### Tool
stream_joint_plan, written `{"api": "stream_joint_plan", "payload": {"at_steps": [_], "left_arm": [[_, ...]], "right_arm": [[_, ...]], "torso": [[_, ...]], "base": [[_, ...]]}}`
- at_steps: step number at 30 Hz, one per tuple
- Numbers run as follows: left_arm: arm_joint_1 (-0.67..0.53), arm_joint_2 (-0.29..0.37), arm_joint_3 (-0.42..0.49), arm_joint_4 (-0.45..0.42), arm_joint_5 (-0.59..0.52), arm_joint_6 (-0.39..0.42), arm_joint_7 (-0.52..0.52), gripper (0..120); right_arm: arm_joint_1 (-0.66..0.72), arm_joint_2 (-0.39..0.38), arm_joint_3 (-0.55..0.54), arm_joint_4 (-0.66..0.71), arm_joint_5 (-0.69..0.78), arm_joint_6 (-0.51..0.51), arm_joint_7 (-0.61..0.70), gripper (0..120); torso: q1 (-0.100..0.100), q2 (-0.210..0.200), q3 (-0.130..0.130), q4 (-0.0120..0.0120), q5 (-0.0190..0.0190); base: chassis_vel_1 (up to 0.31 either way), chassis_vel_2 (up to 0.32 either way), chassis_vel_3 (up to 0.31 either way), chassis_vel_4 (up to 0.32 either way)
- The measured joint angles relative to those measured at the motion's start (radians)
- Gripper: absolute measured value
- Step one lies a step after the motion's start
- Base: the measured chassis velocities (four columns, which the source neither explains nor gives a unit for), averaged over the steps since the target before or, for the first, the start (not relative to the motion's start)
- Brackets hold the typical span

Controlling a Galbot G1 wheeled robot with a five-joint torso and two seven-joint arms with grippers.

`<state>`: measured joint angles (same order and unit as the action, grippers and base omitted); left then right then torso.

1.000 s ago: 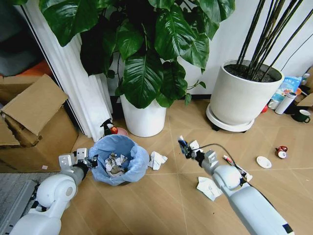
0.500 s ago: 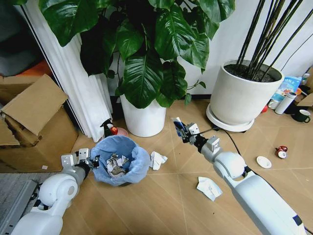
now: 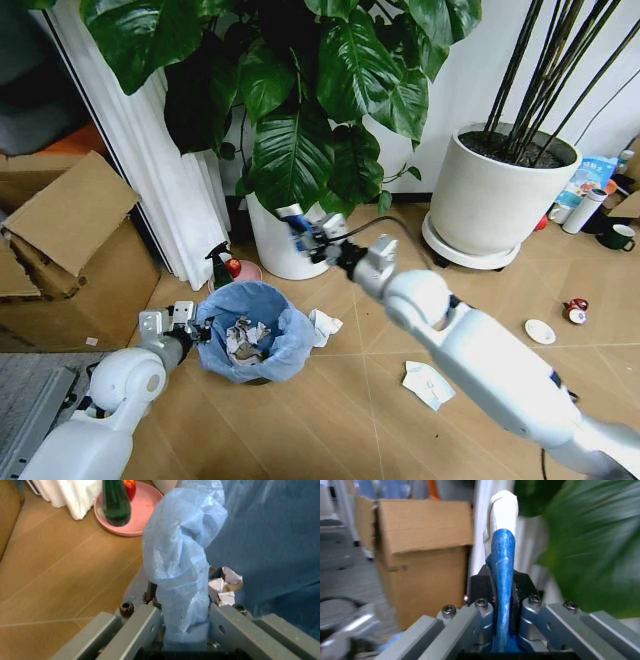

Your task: Pick up the trash bin and place the garbage on the floor into it.

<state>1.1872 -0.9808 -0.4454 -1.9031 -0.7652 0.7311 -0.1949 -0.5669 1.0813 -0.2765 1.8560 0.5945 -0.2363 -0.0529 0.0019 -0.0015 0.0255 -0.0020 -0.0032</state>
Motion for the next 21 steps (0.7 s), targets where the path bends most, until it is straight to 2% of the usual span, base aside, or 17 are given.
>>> {"api": "stream_joint_plan", "payload": {"at_steps": [4, 10, 12, 14, 15, 17, 19, 21], "left_arm": [[-0.027, 0.007, 0.015, 0.012, -0.013, 0.004, 0.000, 0], [-0.042, 0.006, 0.024, 0.021, -0.014, 0.005, 0.000, 0], [-0.046, 0.003, 0.026, 0.022, -0.014, 0.005, 0.000, 0], [-0.046, 0.003, 0.026, 0.022, -0.014, 0.005, 0.000, 0], [-0.049, 0.002, 0.027, 0.023, -0.014, 0.005, 0.001, 0], [-0.052, 0.002, 0.027, 0.025, -0.014, 0.005, 0.002, 0], [-0.052, 0.001, 0.027, 0.026, -0.014, 0.005, 0.004, 0], [-0.053, 0.001, 0.025, 0.027, -0.014, 0.005, 0.007, 0]], "right_arm": [[-0.001, 0.010, -0.076, 0.002, 0.037, -0.022, 0.024, 3], [-0.009, 0.006, -0.123, 0.006, 0.054, -0.055, 0.029, 3], [-0.009, 0.015, -0.134, -0.001, 0.058, -0.071, 0.034, 10], [-0.009, 0.015, -0.134, -0.001, 0.058, -0.071, 0.034, 10], [-0.007, 0.032, -0.141, -0.011, 0.060, -0.082, 0.044, 19], [-0.003, 0.045, -0.145, -0.020, 0.061, -0.084, 0.047, 29], [-0.002, 0.049, -0.146, -0.023, 0.061, -0.084, 0.047, 30], [-0.002, 0.052, -0.147, -0.028, 0.061, -0.083, 0.049, 41]], "torso": [[0.000, 0.000, 0.000, -0.0003, 0.0000], [0.000, 0.000, 0.000, -0.0003, 0.0000], [0.000, 0.000, 0.000, -0.0003, 0.0000], [0.000, 0.000, 0.000, -0.0003, 0.0000], [0.000, 0.000, 0.000, -0.0003, 0.0000], [0.000, 0.000, 0.000, -0.0002, 0.0001], [0.000, 0.000, 0.000, -0.0001, 0.0000], [0.000, 0.000, 0.000, -0.0002, 0.0001]], "base": [[0.000, 0.000, 0.000, 0.000], [0.000, 0.000, 0.000, 0.000], [0.000, 0.000, 0.000, 0.000], [0.000, 0.000, 0.000, 0.000], [0.000, 0.000, 0.000, 0.000], [0.000, 0.000, 0.000, 0.000], [0.000, 0.000, 0.000, 0.000], [0.000, 0.000, 0.000, 0.000]]}}
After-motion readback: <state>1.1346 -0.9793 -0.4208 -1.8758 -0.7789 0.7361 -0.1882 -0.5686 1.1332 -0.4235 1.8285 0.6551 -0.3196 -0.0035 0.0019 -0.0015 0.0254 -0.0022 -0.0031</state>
